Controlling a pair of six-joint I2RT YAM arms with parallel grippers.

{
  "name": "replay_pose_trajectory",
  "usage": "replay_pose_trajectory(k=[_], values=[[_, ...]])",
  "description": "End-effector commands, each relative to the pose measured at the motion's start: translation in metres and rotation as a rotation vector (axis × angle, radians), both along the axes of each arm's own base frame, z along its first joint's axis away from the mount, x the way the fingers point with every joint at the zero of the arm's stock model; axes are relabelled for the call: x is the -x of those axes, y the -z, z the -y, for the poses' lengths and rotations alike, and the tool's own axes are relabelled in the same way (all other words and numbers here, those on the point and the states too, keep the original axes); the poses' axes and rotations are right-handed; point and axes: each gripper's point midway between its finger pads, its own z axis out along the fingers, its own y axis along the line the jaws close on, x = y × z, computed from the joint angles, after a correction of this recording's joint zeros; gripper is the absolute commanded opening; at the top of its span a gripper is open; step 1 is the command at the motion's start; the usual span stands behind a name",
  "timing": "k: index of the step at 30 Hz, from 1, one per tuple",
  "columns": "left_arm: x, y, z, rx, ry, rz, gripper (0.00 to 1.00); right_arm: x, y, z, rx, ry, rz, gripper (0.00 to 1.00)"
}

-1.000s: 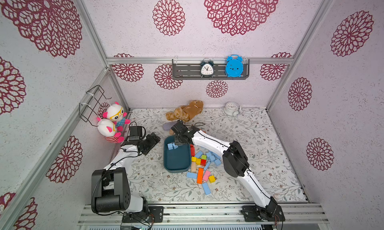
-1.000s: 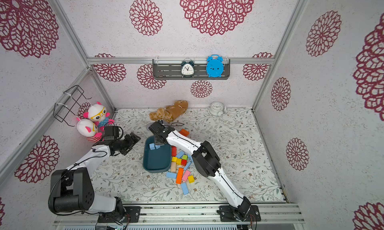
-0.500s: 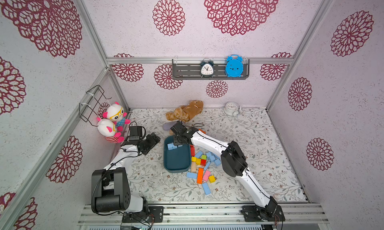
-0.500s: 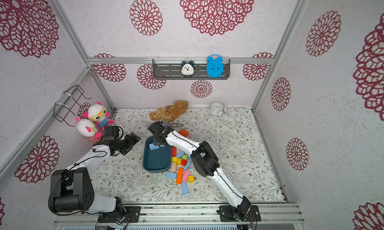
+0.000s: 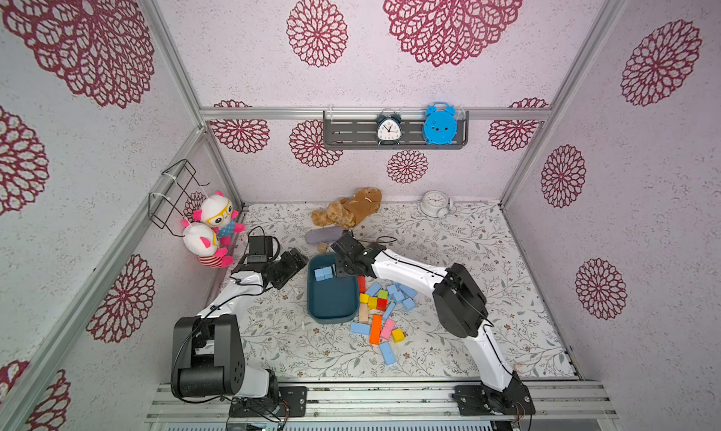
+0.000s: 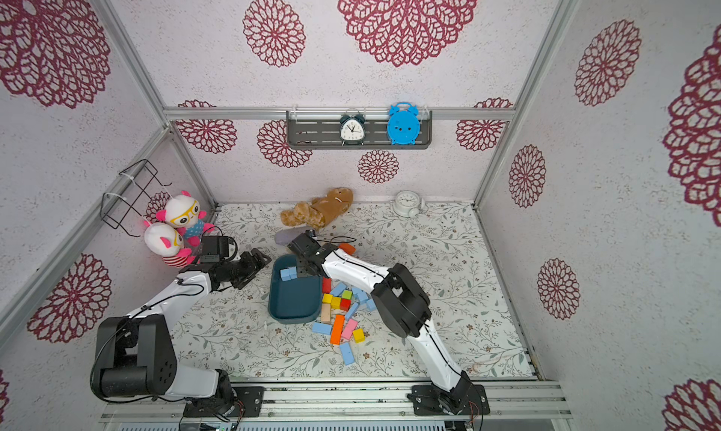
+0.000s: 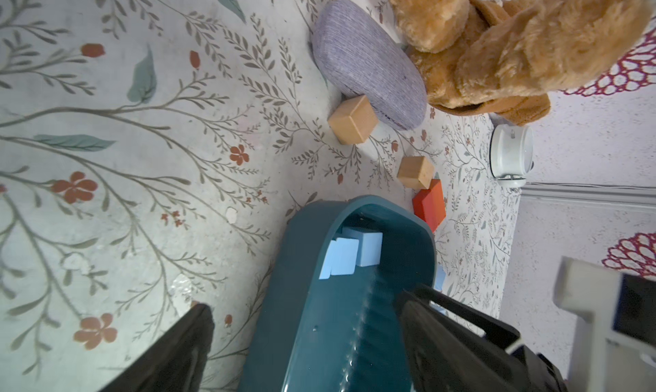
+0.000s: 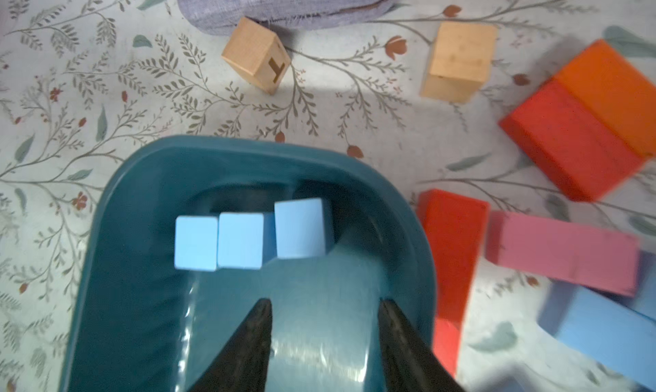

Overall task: Pick out the blue building blocks
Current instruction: Place the building block in the storage box, then pick up the building block from the center of the board.

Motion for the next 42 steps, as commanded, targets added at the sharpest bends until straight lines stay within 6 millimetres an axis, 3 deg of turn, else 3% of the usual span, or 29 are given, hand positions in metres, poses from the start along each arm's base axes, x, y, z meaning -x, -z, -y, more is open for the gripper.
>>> replay_pose_trajectory(k=[1, 6, 11, 15, 20, 23, 28, 35, 42], values=[[-0.002, -0.007, 0.009, 0.01, 0.04, 0.044, 0.87, -0.002, -0.056, 0.017, -0.114, 0.048, 0.099, 0.52], [-0.005, -0.019, 0.021, 0.023, 0.089, 0.087, 0.87, 0.013, -0.039, 0.066, -0.094, 0.113, 0.06, 0.52], [-0.007, -0.027, 0.019, -0.019, 0.102, 0.111, 0.87, 0.024, -0.031, 0.119, -0.07, 0.193, 0.035, 0.52], [-0.007, -0.029, 0.017, -0.03, 0.102, 0.117, 0.87, 0.041, -0.011, 0.163, 0.069, 0.237, -0.029, 0.53], [-0.007, -0.027, 0.017, -0.034, 0.102, 0.114, 0.87, 0.068, 0.007, 0.194, 0.178, 0.242, -0.093, 0.54], [-0.007, -0.025, 0.018, -0.029, 0.107, 0.117, 0.87, 0.082, 0.012, 0.204, 0.18, 0.228, -0.112, 0.6], [-0.007, -0.028, 0.023, -0.012, 0.134, 0.139, 0.86, 0.097, 0.021, 0.21, 0.196, 0.16, -0.132, 0.6], [-0.005, -0.073, 0.066, 0.15, 0.374, 0.302, 0.82, 0.097, 0.035, 0.197, 0.186, 0.053, -0.142, 0.6], [0.004, -0.077, 0.085, 0.193, 0.46, 0.331, 0.83, 0.093, 0.056, 0.201, 0.269, 0.057, -0.181, 0.57]])
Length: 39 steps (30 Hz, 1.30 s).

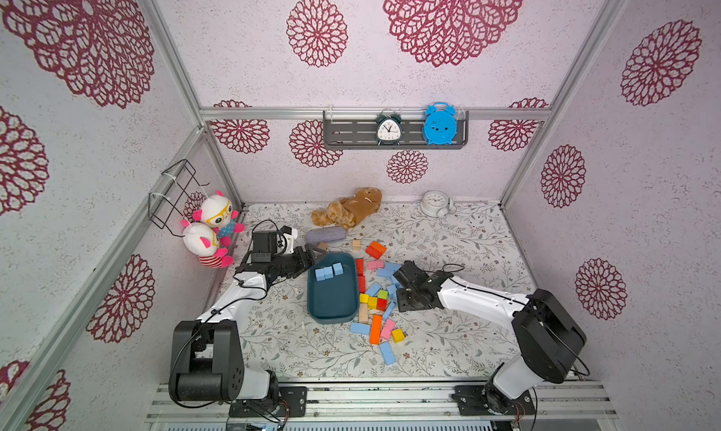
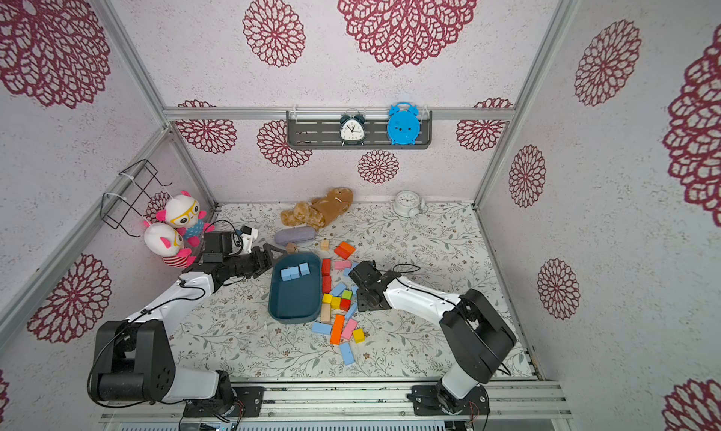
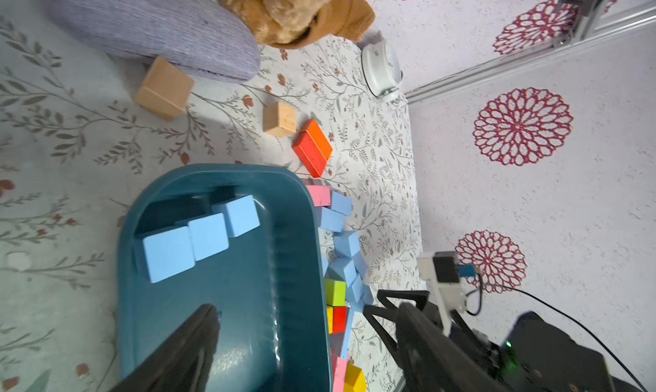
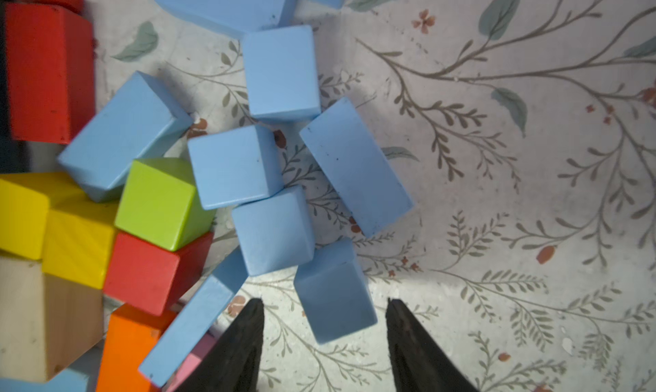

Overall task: Pick out the blue building blocks
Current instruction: Pick up the building block from the center of the board.

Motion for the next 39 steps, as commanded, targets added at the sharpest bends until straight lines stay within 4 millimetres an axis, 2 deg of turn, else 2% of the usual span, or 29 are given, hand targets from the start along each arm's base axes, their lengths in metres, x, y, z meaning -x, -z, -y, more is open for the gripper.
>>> replay_pose_trajectory(k=[1, 5, 11, 14, 17, 21, 24, 26, 29, 33, 39], values=[[0.002, -0.02, 0.015, 0.025, 0.081, 0.092, 0.83, -0.005, 0.003, -0.001, 0.029, -0.023, -0.011, 0.57], [0.003, -0.017, 0.017, 0.013, 0.088, 0.084, 0.83, -0.003, 0.011, 0.001, 0.051, -0.026, -0.039, 0.54], [0.004, -0.017, 0.021, 0.014, 0.106, 0.096, 0.82, -0.004, 0.005, 0.002, 0.033, -0.008, -0.015, 0.33], [0.005, -0.026, 0.024, -0.008, 0.147, 0.141, 0.81, -0.009, -0.015, 0.0, -0.036, 0.016, 0.062, 0.3], [0.006, -0.046, 0.033, -0.079, 0.256, 0.222, 0.72, -0.014, -0.046, -0.015, -0.208, 0.019, 0.158, 0.28], [0.014, -0.066, 0.061, -0.293, 0.491, 0.389, 0.73, -0.016, -0.095, -0.047, -0.548, -0.023, 0.25, 0.28], [0.03, -0.066, 0.085, -0.45, 0.739, 0.533, 0.73, -0.019, -0.122, -0.062, -0.717, -0.046, 0.266, 0.28], [0.041, -0.062, 0.097, -0.499, 0.886, 0.618, 0.71, -0.021, -0.133, -0.069, -0.788, -0.046, 0.251, 0.29], [0.039, -0.056, 0.105, -0.586, 0.987, 0.725, 0.72, -0.025, -0.143, -0.079, -0.89, -0.04, 0.209, 0.29], [0.027, -0.051, 0.11, -0.673, 1.026, 0.797, 0.73, -0.025, -0.153, -0.092, -1.008, -0.069, 0.162, 0.3], [0.035, -0.053, 0.13, -0.606, 1.083, 0.869, 0.7, -0.029, -0.158, -0.101, -1.11, -0.074, 0.124, 0.3]])
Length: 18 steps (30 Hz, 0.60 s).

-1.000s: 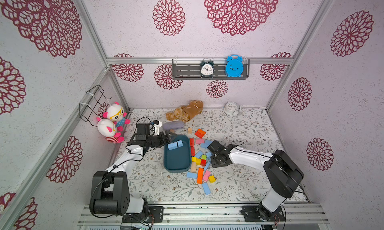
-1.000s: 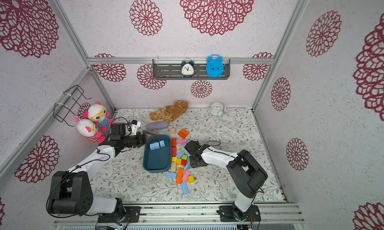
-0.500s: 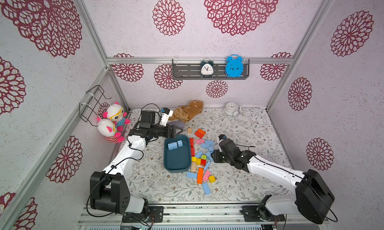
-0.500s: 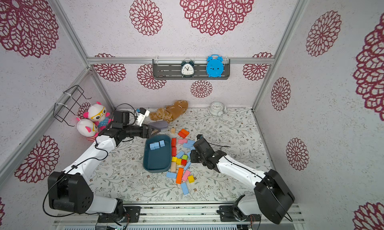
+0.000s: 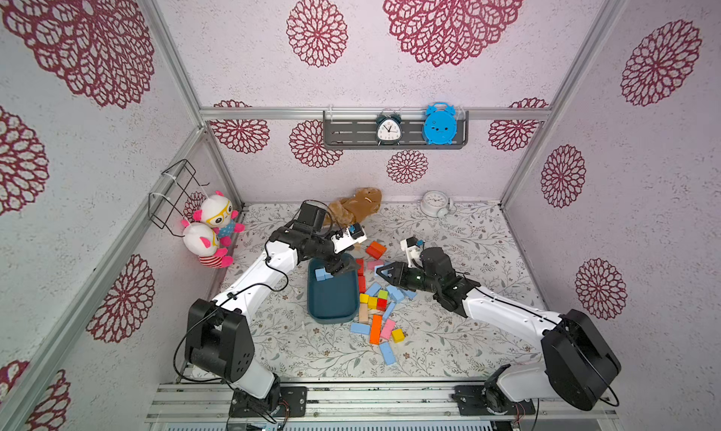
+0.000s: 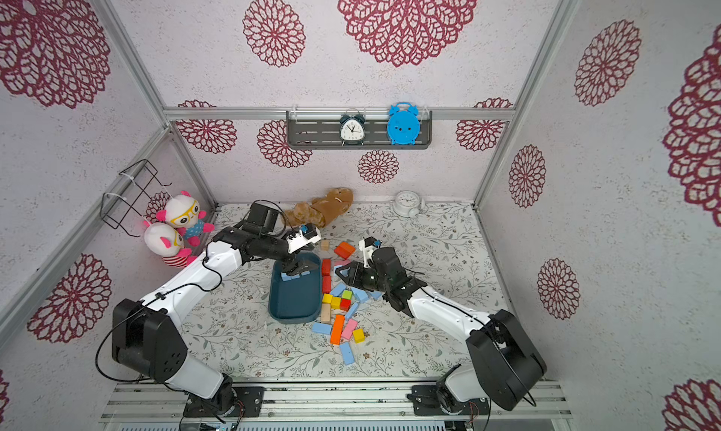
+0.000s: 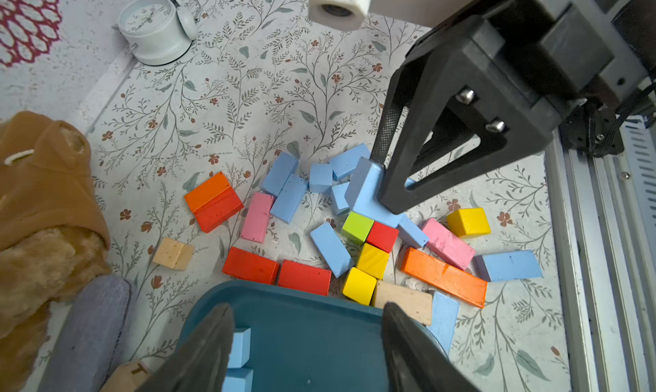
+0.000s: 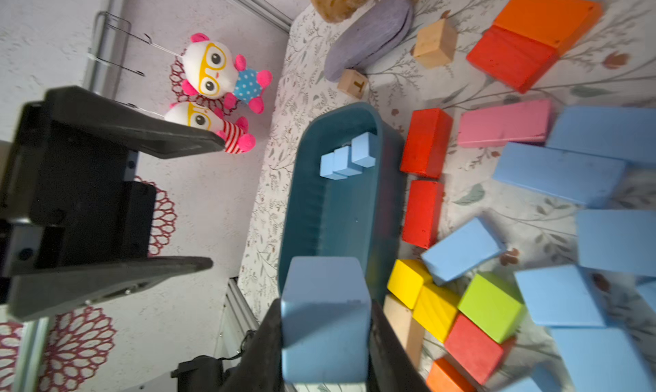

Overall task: Pick out the blue building blocks
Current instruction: Pick up the building block from the center of the board, then place the building block in the storage box.

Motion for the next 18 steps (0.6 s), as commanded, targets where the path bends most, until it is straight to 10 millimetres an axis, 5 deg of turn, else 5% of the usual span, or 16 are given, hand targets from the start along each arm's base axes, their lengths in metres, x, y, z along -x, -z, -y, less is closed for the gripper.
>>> replay_pose_trajectory(k=[1, 15, 18], values=[[0.009, -0.005, 0.018, 0.015, 0.108, 0.055, 0.7, 0.0, -0.024, -0.012, -0.132, -0.044, 0.008, 0.3], [0.019, 0.017, 0.038, -0.039, 0.177, 0.073, 0.68, -0.003, -0.026, -0.021, -0.225, -0.056, -0.019, 0.3], [0.015, 0.018, 0.041, -0.043, 0.16, 0.079, 0.6, -0.003, -0.026, -0.023, -0.235, -0.061, -0.023, 0.3]])
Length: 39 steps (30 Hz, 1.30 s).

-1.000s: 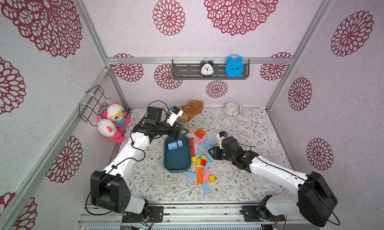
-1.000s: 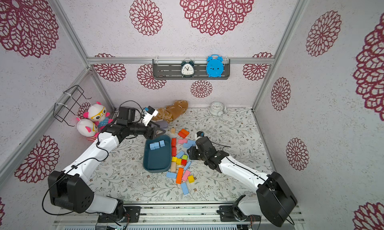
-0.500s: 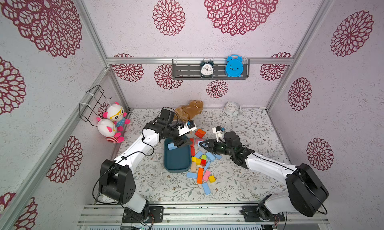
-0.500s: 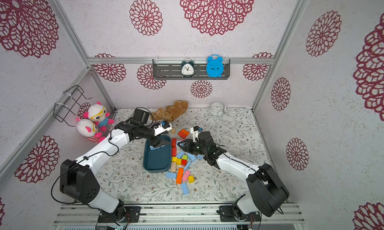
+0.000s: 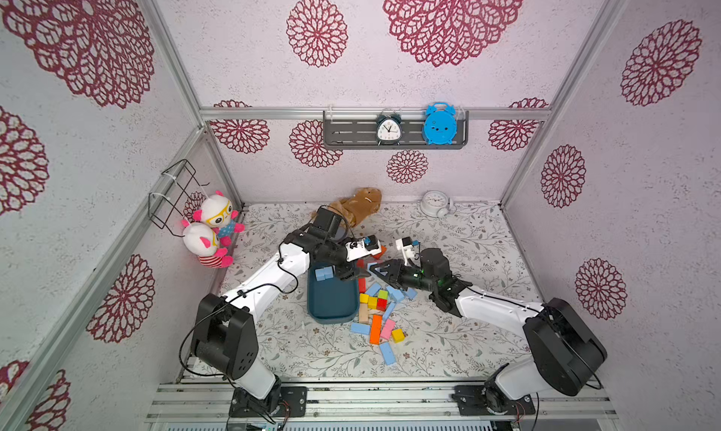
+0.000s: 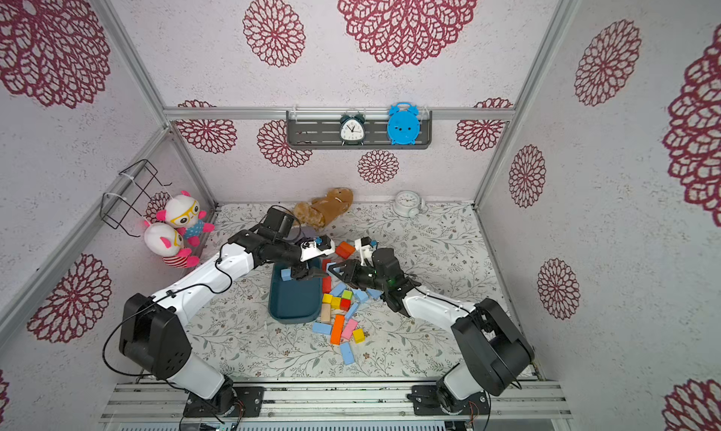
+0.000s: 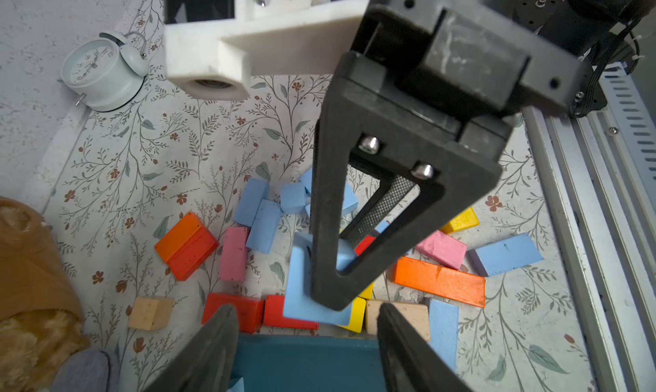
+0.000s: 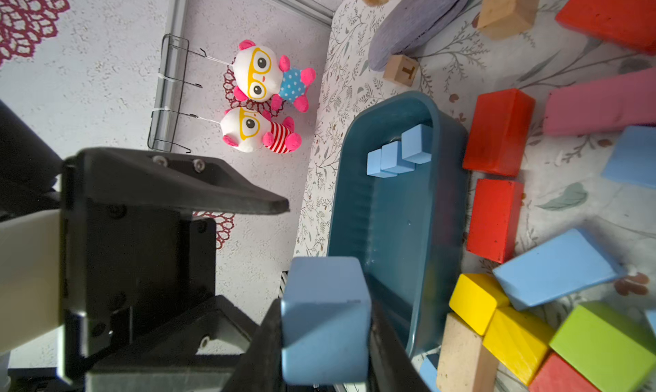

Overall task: Pick out the blue building blocks
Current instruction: Place the building block in the storage box.

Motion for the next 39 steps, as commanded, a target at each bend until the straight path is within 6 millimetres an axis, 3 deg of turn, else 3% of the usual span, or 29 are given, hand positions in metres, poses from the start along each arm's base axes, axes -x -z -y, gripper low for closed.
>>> replay_pose_trajectory(k=[1, 9, 15, 18, 19, 22, 25, 28, 31, 39], values=[[-0.004, 0.006, 0.007, -0.005, -0.007, 0.01, 0.57, -0.002, -0.018, -0.004, -0.064, -0.014, 0.032, 0.3], [-0.002, 0.011, 0.01, -0.013, 0.0, 0.012, 0.48, -0.002, -0.022, -0.008, -0.106, -0.033, 0.03, 0.31], [-0.001, 0.012, 0.011, -0.009, -0.005, 0.002, 0.33, 0.001, -0.023, -0.01, -0.136, -0.047, 0.033, 0.33], [-0.002, 0.011, 0.009, -0.001, -0.013, -0.011, 0.27, 0.0, -0.024, -0.007, -0.136, -0.035, 0.051, 0.49], [-0.005, 0.009, 0.006, 0.011, -0.022, -0.019, 0.25, -0.001, -0.023, -0.004, -0.125, -0.023, 0.052, 0.55], [-0.015, 0.004, -0.009, 0.046, -0.063, -0.057, 0.2, -0.006, -0.016, 0.012, -0.079, 0.04, 0.061, 0.59], [-0.029, 0.009, -0.038, 0.026, -0.122, -0.069, 0.2, -0.011, 0.0, 0.036, 0.012, 0.134, 0.052, 0.61], [-0.048, 0.023, -0.071, -0.057, -0.185, -0.048, 0.21, -0.012, 0.014, 0.055, 0.123, 0.193, 0.05, 0.62], [-0.066, 0.044, -0.096, -0.148, -0.241, -0.032, 0.21, -0.008, 0.015, 0.059, 0.132, 0.195, 0.06, 0.62], [-0.082, 0.092, -0.099, -0.247, -0.252, -0.053, 0.23, -0.006, 0.018, 0.061, 0.14, 0.19, 0.056, 0.63]])
